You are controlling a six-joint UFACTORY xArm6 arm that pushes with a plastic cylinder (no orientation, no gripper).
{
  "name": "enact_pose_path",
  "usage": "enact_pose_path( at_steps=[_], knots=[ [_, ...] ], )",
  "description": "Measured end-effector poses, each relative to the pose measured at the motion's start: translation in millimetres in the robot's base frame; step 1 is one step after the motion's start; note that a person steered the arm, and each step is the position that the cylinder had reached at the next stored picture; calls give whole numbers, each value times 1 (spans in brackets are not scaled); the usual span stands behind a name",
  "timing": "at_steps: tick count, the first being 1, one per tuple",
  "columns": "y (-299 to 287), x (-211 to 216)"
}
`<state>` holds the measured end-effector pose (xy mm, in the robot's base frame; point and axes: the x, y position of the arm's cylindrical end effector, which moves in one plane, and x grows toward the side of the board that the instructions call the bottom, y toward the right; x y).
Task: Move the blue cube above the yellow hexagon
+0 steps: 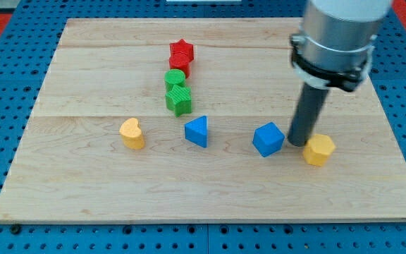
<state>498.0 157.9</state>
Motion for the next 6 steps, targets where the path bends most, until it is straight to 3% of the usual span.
enact_pose_path(
  at_steps=[2,3,4,5,6],
  knots=[
    [26,29],
    [-37,63],
    [-101,34],
    [-79,2],
    [-117,0]
  ],
)
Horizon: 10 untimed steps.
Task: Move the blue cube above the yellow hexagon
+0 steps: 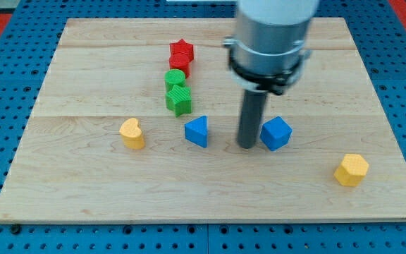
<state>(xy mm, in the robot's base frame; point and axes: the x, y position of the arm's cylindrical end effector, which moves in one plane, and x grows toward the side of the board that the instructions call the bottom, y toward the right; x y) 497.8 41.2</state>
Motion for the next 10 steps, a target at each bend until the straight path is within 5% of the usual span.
enact_pose_path(
  at_steps=[3,7,8,9,10],
  knots=[
    [75,-15],
    [71,-1],
    [129,-15],
    [98,-1],
    [29,67]
  ],
)
